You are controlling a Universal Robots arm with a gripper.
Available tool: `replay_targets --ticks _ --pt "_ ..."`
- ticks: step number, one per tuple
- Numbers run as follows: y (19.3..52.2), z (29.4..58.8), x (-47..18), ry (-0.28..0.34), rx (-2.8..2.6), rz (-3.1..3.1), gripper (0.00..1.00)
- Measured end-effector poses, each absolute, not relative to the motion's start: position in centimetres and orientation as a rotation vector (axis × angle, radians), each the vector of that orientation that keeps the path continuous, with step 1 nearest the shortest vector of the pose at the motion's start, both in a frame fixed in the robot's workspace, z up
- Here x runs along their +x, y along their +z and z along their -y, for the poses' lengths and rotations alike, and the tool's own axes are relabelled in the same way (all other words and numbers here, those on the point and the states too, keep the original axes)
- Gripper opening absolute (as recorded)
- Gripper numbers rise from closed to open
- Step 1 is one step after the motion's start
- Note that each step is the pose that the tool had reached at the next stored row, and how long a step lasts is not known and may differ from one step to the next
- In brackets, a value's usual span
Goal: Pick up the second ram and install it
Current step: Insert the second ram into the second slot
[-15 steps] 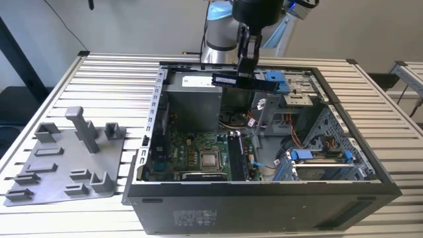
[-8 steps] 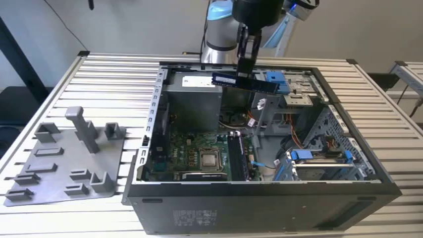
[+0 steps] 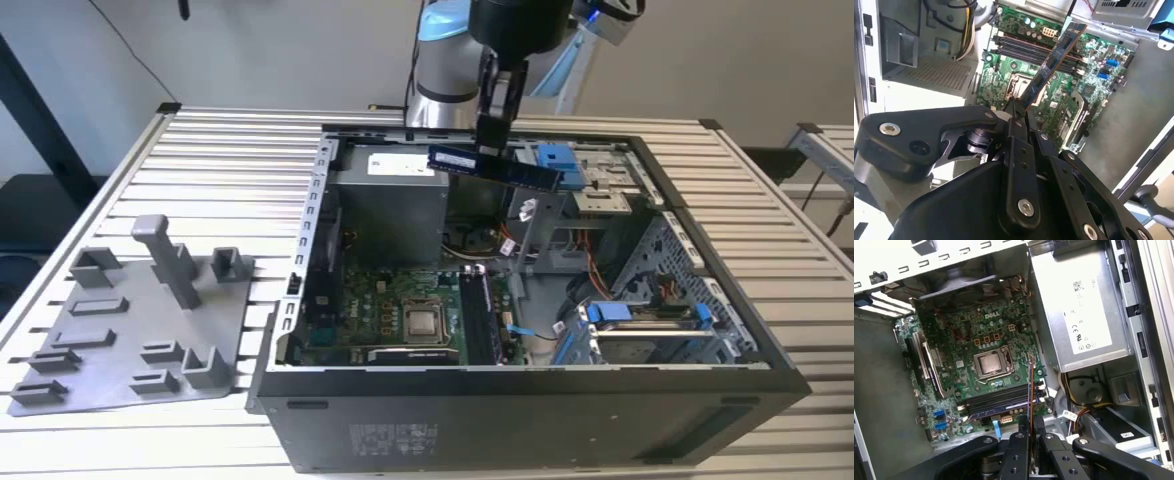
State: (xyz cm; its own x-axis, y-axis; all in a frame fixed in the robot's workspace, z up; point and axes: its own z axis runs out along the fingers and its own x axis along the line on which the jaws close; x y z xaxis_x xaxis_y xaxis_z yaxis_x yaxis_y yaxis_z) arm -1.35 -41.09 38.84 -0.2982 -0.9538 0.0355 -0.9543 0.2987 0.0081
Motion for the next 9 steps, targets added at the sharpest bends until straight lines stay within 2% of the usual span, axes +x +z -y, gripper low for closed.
replay_targets --ticks 9 --pt "38.82 41.09 -1.35 0.021 1.755 2.565 0.14"
